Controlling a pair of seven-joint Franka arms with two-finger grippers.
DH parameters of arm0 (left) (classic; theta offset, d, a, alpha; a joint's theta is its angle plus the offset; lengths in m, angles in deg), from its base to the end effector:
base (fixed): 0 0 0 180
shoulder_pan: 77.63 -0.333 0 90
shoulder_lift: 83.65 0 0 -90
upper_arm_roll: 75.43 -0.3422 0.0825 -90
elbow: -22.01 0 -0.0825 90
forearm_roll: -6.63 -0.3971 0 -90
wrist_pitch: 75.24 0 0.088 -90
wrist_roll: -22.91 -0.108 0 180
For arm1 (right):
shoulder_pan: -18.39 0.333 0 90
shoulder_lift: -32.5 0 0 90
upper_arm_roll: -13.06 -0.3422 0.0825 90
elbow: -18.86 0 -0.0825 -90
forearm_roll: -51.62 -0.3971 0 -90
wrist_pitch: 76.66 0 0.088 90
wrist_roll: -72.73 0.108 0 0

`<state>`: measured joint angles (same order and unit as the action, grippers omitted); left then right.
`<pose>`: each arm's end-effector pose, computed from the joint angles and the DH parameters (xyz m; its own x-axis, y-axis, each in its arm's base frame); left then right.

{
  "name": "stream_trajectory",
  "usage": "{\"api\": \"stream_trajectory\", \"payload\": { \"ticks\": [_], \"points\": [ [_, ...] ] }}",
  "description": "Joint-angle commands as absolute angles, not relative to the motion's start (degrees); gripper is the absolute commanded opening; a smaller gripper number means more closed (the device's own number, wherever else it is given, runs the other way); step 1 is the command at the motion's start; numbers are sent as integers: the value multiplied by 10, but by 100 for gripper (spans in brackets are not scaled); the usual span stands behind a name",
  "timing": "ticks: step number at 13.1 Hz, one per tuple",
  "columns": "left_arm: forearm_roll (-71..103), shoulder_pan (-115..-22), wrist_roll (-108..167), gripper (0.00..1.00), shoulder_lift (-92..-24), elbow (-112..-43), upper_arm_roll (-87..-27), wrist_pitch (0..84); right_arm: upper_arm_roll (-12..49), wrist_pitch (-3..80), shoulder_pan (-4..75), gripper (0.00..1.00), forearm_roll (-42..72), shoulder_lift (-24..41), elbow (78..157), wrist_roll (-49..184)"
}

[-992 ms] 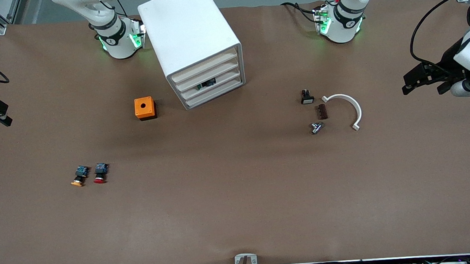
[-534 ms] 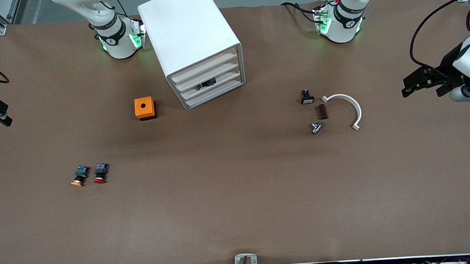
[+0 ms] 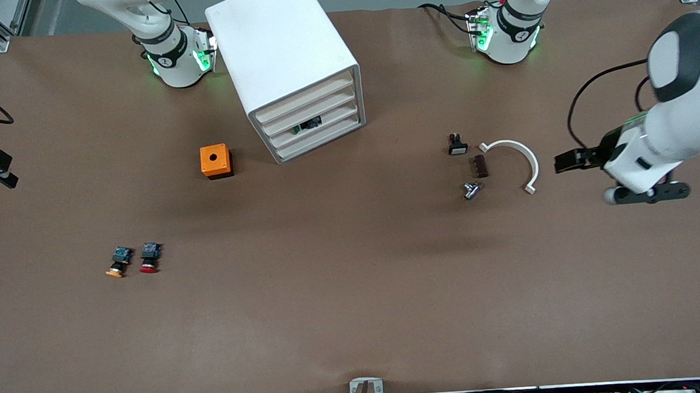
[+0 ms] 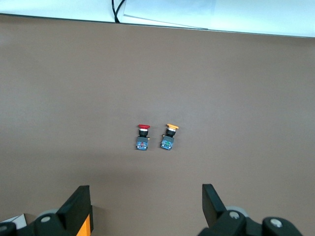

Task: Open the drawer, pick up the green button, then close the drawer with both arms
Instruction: 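Reach the left gripper toward the cabinet's lowest drawer handle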

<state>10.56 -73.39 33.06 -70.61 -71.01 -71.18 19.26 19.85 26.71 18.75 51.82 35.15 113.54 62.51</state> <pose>0.6192 -0.0955 0.4944 0.9767 0.0356 -0.2115 0.0463 -0.9979 0.0460 0.5702 -0.0663 0.6583 0.9787 0.0681 0.1935 0.0629 -0.9975 0.0329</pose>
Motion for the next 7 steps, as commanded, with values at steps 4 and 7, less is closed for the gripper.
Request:
{"api": "stream_trajectory", "payload": {
  "ticks": [4, 7],
  "points": [
    [123, -624, 596, 99, -588, -608, -709, 125, 193, 263, 179, 100, 518, 345, 1123, 627],
    [240, -585, 794, 99, -502, -547, -715, 121, 193, 263, 179, 100, 518, 345, 1123, 627]
  ]
}}
